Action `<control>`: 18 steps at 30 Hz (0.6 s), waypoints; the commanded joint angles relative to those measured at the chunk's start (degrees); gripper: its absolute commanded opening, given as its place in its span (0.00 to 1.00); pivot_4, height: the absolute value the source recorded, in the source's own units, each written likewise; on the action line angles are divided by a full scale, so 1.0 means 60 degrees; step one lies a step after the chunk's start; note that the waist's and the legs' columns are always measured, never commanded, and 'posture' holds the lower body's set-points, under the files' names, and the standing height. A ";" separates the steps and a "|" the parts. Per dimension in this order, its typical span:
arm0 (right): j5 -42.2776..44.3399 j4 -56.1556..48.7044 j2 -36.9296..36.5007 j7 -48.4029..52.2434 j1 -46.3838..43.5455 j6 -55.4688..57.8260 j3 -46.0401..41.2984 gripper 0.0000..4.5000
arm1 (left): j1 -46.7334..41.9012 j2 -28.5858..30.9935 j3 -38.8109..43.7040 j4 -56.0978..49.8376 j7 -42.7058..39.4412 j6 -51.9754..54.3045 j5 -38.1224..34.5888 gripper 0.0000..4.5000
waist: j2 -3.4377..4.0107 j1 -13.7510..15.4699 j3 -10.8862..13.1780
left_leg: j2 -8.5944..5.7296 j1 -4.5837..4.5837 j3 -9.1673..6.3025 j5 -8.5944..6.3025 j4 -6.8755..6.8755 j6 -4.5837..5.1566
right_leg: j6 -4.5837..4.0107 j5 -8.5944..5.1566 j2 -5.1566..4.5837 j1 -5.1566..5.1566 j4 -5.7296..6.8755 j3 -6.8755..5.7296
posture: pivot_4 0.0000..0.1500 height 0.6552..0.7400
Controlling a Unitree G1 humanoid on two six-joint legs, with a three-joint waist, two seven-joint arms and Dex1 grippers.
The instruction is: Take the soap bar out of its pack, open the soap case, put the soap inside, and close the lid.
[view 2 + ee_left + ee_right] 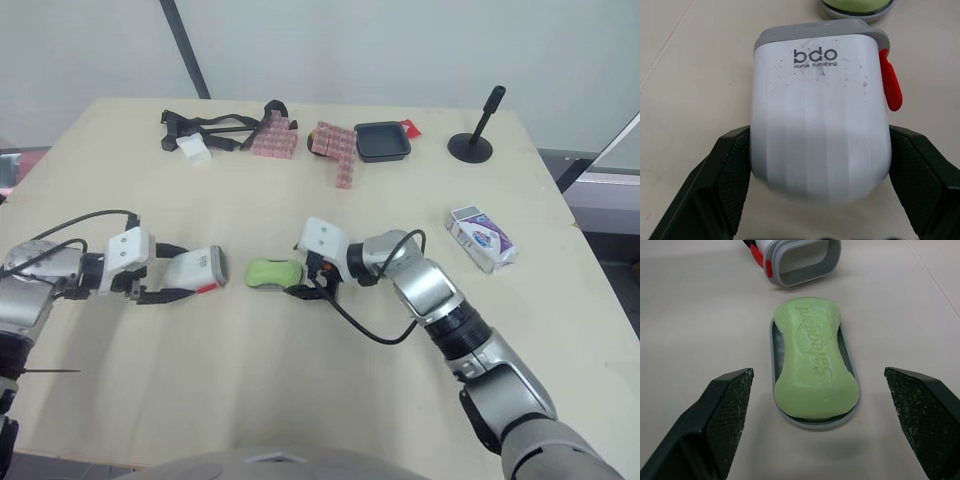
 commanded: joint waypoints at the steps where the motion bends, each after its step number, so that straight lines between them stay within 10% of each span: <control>1: -0.0186 0.0103 0.0132 0.0035 -0.0336 -0.0061 0.0151 1.00 | 0.0107 0.0300 0.0507 -0.0569 0.0129 0.0100 -0.0280 0.77 | 0.0000 -0.0015 0.0000 | 0.0001 -0.0001 -0.0001 0.0000 0.0000 0.0000 | 0.0000 0.0000 0.0001 -0.0001 0.0000 -0.0002 | 1.00 1.00; 18: -0.1019 0.1173 0.0524 -0.0091 -0.0544 -0.0368 0.0632 1.00 | 0.0577 0.0325 0.0605 -0.1244 0.0489 0.0351 -0.0360 0.77 | 0.0001 -0.0051 0.0001 | 0.0002 -0.0003 0.0000 0.0000 -0.0002 -0.0002 | 0.0000 0.0000 0.0002 -0.0007 -0.0001 -0.0002 | 1.00 1.00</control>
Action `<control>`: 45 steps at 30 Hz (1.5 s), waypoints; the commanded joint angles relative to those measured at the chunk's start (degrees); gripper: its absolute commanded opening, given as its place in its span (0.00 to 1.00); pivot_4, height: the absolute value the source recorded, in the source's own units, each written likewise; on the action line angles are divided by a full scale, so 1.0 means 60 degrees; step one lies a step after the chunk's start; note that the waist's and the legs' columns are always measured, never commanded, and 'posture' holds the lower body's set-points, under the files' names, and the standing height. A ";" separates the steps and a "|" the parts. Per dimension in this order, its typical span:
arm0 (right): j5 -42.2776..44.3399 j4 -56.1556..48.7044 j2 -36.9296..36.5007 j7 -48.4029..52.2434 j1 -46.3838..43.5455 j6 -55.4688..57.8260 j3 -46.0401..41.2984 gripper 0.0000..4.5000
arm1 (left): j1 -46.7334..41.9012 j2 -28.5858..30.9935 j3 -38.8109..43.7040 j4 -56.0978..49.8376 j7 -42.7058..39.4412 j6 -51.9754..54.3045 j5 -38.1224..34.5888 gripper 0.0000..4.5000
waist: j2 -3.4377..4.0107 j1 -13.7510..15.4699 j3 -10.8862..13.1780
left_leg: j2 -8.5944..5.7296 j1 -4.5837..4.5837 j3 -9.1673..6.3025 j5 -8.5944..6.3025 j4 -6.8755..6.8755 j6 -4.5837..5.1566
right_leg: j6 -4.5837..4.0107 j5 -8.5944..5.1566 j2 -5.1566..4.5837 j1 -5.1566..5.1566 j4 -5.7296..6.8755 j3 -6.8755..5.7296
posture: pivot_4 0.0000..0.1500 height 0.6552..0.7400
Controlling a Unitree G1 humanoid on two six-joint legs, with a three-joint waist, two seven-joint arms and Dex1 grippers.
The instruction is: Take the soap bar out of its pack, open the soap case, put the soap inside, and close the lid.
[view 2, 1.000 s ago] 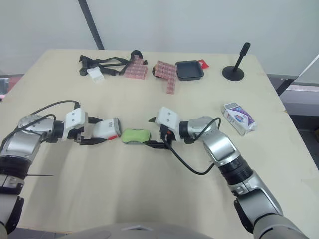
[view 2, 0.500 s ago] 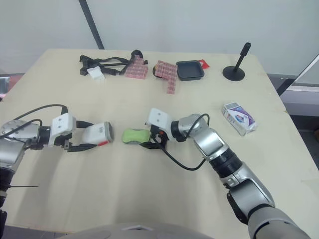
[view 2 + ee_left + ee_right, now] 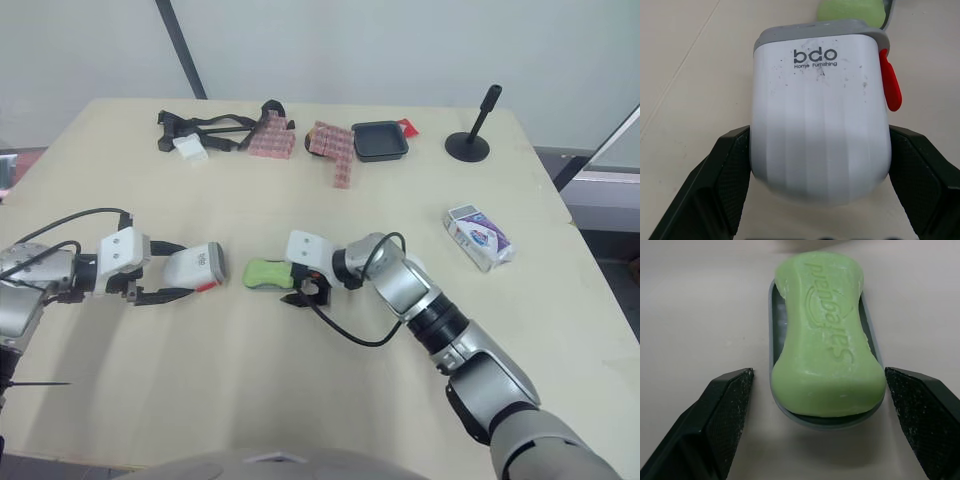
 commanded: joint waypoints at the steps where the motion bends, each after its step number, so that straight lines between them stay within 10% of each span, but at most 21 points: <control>1: -0.0004 0.0015 0.0072 -0.0027 -0.0105 -0.0055 -0.0213 1.00 | -0.0016 0.0149 0.0287 -0.0234 0.0053 -0.0043 -0.0158 0.77 | 0.0000 -0.0001 0.0000 | 0.0000 0.0000 0.0000 0.0000 0.0000 0.0000 | 0.0000 0.0000 0.0000 0.0000 0.0000 0.0000 | 1.00 1.00; 8: -0.0077 0.0069 0.0125 -0.0175 -0.0046 0.0068 -0.0296 0.57 | -0.0157 0.0120 0.0199 -0.0173 0.0029 -0.0058 -0.0108 0.77 | 0.0000 0.0003 0.0000 | 0.0000 0.0001 0.0000 0.0000 0.0001 -0.0001 | 0.0000 0.0000 -0.0001 0.0000 0.0002 0.0000 | 1.00 1.00; 29: 0.0482 -0.4384 -0.3954 0.0823 0.1629 0.1815 -0.1699 0.57 | -0.0609 -0.0907 -0.0801 -0.0900 -0.0257 -0.0262 -0.0037 0.77 | 0.0004 0.0236 0.0003 | 0.0000 -0.0010 0.0001 0.0000 -0.0005 -0.0001 | 0.0002 0.0001 -0.0002 0.0003 -0.0022 0.0001 | 1.00 1.00; 45: 0.1060 -0.5820 -0.4605 0.0948 0.1383 0.2730 -0.1783 0.57 | -0.1589 -0.2569 -0.2308 -0.0620 0.0091 -0.0896 0.0662 0.77 | 0.0008 0.0237 0.0005 | 0.0013 -0.0038 0.0005 0.0005 -0.0005 -0.0007 | 0.0000 0.0001 0.0012 0.0013 -0.0013 0.0015 | 1.00 1.00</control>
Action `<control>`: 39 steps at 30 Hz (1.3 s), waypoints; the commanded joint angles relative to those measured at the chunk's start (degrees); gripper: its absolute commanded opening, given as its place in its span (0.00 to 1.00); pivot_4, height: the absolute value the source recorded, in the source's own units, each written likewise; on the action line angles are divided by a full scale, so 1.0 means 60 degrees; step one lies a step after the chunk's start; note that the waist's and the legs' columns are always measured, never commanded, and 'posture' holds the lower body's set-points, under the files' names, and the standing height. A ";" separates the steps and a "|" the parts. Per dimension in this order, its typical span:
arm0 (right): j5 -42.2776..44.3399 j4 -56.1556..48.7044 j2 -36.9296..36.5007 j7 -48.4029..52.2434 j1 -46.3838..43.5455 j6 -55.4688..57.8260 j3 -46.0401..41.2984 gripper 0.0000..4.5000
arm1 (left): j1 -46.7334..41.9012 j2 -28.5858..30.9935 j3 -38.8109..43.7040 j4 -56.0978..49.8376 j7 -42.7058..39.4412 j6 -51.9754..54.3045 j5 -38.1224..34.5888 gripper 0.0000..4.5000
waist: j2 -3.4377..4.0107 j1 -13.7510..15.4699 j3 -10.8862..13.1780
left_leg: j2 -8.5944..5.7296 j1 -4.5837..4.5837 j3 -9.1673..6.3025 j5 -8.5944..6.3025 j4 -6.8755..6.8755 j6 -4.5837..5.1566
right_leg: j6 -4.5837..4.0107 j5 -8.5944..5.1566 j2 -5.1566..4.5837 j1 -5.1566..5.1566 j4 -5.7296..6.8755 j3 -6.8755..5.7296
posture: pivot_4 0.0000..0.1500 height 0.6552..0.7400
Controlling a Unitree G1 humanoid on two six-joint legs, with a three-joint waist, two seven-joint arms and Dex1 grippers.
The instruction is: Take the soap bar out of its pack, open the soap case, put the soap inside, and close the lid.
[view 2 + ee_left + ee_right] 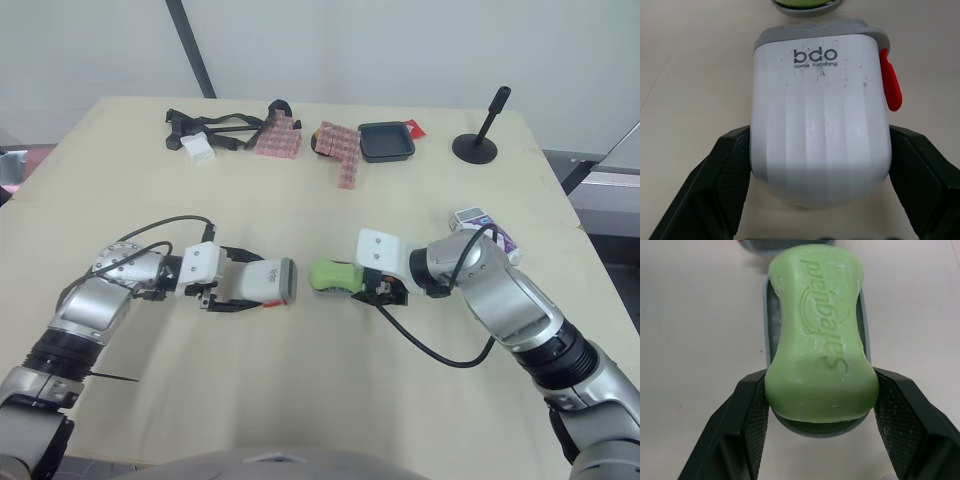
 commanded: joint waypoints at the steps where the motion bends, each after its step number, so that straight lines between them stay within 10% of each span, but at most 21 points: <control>1: 0.0104 -0.0433 -0.0037 -0.0012 -0.0266 -0.0002 0.0001 0.57 | -0.0286 -0.0177 -0.0046 -0.0030 0.0186 -0.0143 0.0057 0.77 | 0.0001 0.0009 0.0000 | 0.0000 0.0000 0.0000 0.0000 0.0001 0.0000 | 0.0000 0.0000 0.0000 0.0000 0.0001 0.0001 | 1.00 1.00; 28: -0.0546 0.0554 0.1204 -0.0626 -0.1402 -0.0985 0.1076 0.57 | -0.0741 -0.1115 -0.0466 -0.0029 0.0559 0.0050 0.0274 0.77 | 0.0003 0.0013 0.0001 | -0.0001 0.0001 0.0001 0.0002 0.0014 0.0003 | -0.0001 0.0000 0.0000 -0.0001 0.0024 0.0007 | 1.00 1.00; 29: -0.0546 0.0547 0.1200 -0.0590 -0.1383 -0.1018 0.1037 0.80 | -0.0737 -0.1121 -0.0462 -0.0040 0.0568 0.0059 0.0270 0.77 | 0.0005 0.0015 0.0003 | -0.0001 0.0001 0.0001 0.0002 0.0014 0.0003 | -0.0001 0.0000 0.0000 -0.0001 0.0024 0.0006 | 1.00 1.00; 32: -0.0527 0.0545 0.1032 -0.0504 -0.1270 -0.0833 0.0909 0.99 | -0.0701 -0.1102 -0.0427 -0.0071 0.0573 0.0076 0.0260 0.77 | 0.0005 0.0032 0.0003 | -0.0002 -0.0003 0.0001 0.0002 0.0014 0.0003 | -0.0001 0.0000 0.0000 -0.0001 0.0021 0.0005 | 1.00 1.00; 39: -0.0626 0.0584 -0.0301 0.0098 -0.0401 -0.1711 0.0661 0.99 | -0.0669 -0.0958 -0.0350 -0.0018 0.0602 0.0020 0.0251 0.77 | 0.0005 0.0026 0.0003 | -0.0002 -0.0013 0.0000 0.0001 0.0014 0.0005 | 0.0000 0.0000 -0.0005 -0.0001 0.0011 0.0004 | 1.00 1.00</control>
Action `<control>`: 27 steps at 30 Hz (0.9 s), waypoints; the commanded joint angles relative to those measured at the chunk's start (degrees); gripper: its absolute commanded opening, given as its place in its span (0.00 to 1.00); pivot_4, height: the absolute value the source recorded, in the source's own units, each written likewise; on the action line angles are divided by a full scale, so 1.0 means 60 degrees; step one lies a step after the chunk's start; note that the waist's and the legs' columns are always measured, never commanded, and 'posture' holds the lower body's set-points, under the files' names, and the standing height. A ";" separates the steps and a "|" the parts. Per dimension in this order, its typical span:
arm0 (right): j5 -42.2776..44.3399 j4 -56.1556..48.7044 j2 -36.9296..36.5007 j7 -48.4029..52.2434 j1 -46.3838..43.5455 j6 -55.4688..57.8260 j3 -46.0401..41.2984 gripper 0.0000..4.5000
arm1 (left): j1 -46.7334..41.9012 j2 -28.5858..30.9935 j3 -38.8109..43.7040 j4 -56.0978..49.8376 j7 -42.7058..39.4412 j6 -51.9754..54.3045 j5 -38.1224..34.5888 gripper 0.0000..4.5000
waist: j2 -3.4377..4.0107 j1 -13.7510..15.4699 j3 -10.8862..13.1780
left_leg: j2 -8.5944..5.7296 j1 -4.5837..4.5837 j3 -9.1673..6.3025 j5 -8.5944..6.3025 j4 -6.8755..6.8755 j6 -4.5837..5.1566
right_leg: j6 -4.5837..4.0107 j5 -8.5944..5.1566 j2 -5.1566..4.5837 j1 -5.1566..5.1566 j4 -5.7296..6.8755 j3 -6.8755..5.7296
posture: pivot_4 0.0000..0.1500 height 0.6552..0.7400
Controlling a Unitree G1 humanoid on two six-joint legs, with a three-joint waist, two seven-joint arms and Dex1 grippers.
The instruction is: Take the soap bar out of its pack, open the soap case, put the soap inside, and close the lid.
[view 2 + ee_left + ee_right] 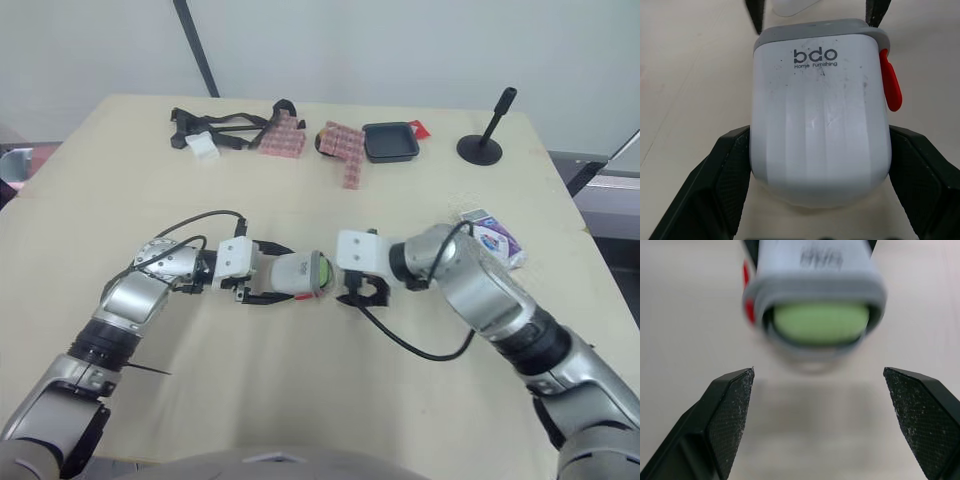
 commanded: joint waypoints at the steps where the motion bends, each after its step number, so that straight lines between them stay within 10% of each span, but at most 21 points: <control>1: -0.0056 0.0047 -0.0206 0.0123 -0.0049 -0.0176 -0.0337 0.99 | -0.0094 0.0105 0.0135 -0.0236 0.0040 -0.0095 -0.0105 0.77 | 0.0001 -0.0064 0.0000 | 0.0001 0.0004 0.0000 0.0000 0.0000 -0.0001 | 0.0000 0.0000 0.0004 0.0000 0.0003 0.0001 | 1.00 1.00; 16: -0.0152 0.0480 0.0681 -0.0109 -0.0680 0.0452 0.0021 0.00 | -0.0175 0.0071 0.0145 -0.0262 0.0174 -0.0053 -0.0121 0.77 | 0.0005 -0.0046 0.0003 | 0.0002 0.0009 0.0001 0.0011 0.0001 0.0001 | -0.0003 0.0001 0.0005 0.0000 0.0012 0.0004 | 1.00 1.00; 27: -0.0261 0.0566 0.1215 0.0003 -0.1082 0.0109 0.0216 0.00 | -0.0082 0.0140 0.0144 -0.0487 0.0146 0.0031 -0.0197 0.77 | 0.0007 -0.0068 0.0004 | 0.0003 0.0009 0.0002 0.0011 0.0001 0.0000 | -0.0003 0.0001 0.0006 -0.0002 0.0014 0.0004 | 1.00 1.00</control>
